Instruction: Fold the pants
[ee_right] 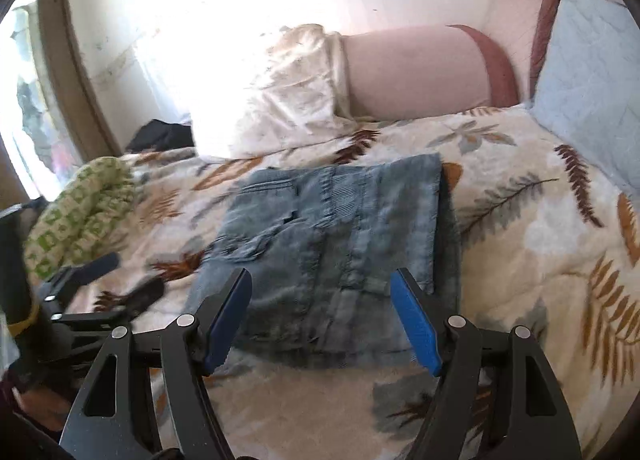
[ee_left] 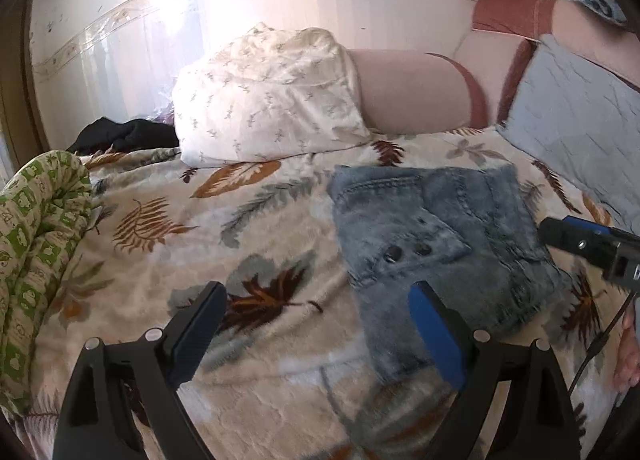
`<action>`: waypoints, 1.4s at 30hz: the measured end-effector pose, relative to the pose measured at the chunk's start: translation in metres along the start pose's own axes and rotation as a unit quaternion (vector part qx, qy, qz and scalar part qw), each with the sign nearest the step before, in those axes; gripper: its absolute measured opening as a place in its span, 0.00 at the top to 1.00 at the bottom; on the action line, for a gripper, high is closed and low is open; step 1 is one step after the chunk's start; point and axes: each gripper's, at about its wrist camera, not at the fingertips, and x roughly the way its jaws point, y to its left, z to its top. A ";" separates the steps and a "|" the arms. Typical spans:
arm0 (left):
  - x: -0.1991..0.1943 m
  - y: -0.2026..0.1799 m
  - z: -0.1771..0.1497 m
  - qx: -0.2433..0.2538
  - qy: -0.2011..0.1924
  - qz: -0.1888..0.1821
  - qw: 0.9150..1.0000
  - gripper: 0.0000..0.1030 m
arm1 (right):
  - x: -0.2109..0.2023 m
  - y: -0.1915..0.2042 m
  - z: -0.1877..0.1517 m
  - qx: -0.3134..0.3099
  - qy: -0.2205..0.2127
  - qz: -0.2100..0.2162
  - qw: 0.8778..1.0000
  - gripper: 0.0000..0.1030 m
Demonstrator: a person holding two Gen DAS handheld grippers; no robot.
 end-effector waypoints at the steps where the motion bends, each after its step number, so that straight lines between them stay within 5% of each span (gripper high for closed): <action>1: 0.004 0.002 0.002 -0.006 0.005 -0.001 1.000 0.09 | 0.005 -0.005 0.006 0.006 0.004 0.005 1.000 0.30; 13: 0.053 0.013 0.029 -0.035 0.023 0.000 0.999 0.09 | 0.083 -0.037 0.076 0.015 0.045 0.027 0.998 0.30; 22: 0.096 -0.003 0.079 0.026 0.035 0.012 0.999 0.09 | 0.110 -0.043 0.070 0.027 0.079 0.016 0.996 0.29; 37: 0.156 -0.023 0.091 0.041 0.092 0.047 0.994 0.04 | 0.128 -0.070 0.068 0.094 0.109 0.047 0.988 0.25; 42: 0.174 -0.022 0.084 0.039 0.107 0.068 0.991 0.00 | 0.140 -0.078 0.064 0.116 0.131 0.048 0.983 0.13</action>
